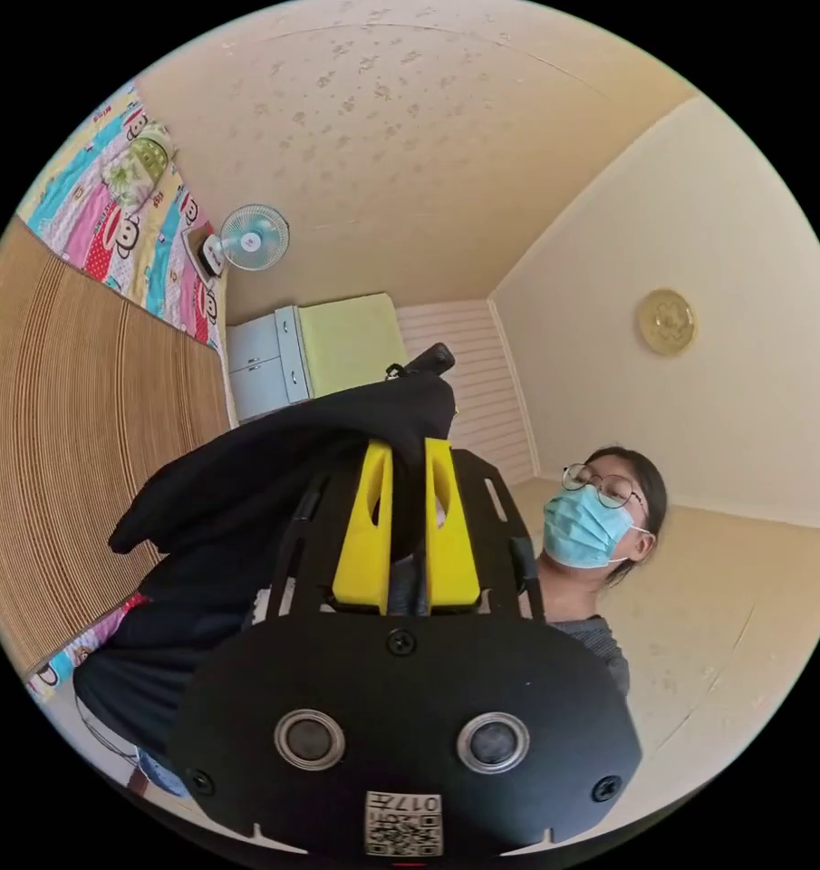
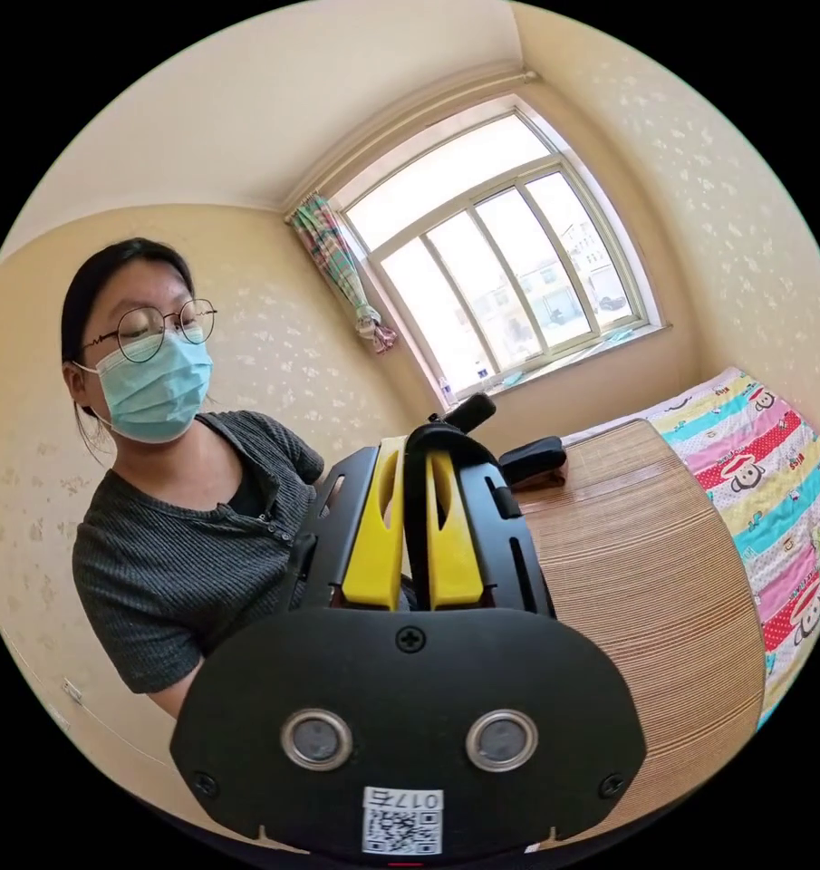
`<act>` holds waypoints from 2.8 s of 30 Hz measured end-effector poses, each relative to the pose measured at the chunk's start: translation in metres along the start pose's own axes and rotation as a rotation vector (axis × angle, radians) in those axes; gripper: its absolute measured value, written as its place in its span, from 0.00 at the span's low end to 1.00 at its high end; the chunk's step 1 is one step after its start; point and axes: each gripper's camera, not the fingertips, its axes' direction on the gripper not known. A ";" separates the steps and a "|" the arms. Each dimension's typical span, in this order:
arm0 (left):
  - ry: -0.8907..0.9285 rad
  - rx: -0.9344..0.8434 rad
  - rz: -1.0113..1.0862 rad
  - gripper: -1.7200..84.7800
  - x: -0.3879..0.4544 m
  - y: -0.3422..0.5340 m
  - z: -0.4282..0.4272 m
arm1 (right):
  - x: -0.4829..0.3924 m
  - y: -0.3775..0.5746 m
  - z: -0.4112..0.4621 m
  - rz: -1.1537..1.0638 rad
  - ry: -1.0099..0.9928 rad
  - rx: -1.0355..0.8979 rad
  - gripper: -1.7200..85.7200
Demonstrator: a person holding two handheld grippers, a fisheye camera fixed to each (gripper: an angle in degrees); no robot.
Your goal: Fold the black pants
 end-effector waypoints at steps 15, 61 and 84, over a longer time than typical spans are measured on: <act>-0.507 0.055 0.864 0.08 0.200 0.042 0.140 | -0.140 -0.017 -0.045 -0.166 0.276 0.155 0.02; -0.854 0.103 -0.594 0.19 -0.407 -0.283 -0.076 | 0.607 0.323 -0.163 1.233 0.223 0.038 0.27; -0.769 -0.280 -0.667 0.13 -0.291 -0.297 -0.134 | 0.546 0.424 -0.152 1.236 -0.066 0.023 0.13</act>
